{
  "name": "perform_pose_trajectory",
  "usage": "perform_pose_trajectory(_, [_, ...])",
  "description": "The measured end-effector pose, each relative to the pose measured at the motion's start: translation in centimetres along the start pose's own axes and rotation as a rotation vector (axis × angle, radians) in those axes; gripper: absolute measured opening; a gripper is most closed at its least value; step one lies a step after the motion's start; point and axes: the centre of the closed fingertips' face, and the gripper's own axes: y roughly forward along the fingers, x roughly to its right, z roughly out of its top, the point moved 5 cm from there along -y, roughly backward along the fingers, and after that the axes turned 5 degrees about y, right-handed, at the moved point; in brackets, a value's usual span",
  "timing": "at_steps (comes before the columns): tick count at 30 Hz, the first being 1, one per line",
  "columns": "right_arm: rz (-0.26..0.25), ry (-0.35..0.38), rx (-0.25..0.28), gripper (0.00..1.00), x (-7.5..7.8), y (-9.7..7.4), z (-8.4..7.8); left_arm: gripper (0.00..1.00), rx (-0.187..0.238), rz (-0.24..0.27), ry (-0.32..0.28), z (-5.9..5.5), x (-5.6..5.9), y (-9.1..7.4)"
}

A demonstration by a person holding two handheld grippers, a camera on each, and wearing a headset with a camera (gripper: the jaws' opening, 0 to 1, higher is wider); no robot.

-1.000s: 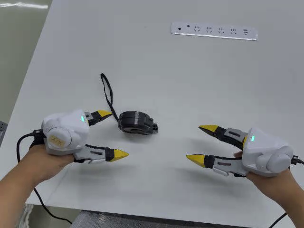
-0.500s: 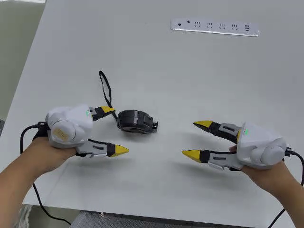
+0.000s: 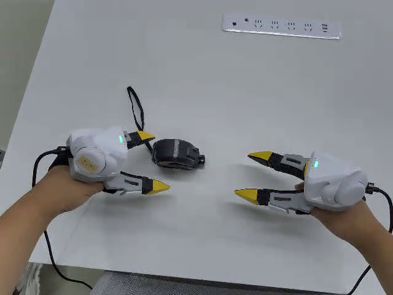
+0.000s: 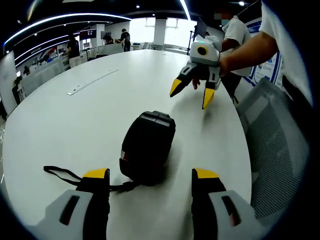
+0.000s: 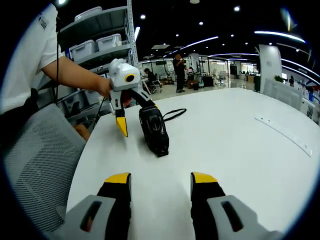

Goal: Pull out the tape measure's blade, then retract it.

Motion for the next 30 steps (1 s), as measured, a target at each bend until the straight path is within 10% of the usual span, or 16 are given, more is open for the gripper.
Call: perform_pose_trajectory(30, [0.035,0.012,-0.007,0.44,0.7,1.9,0.0,0.47,-0.006,-0.046,0.026,0.4,-0.7,2.1])
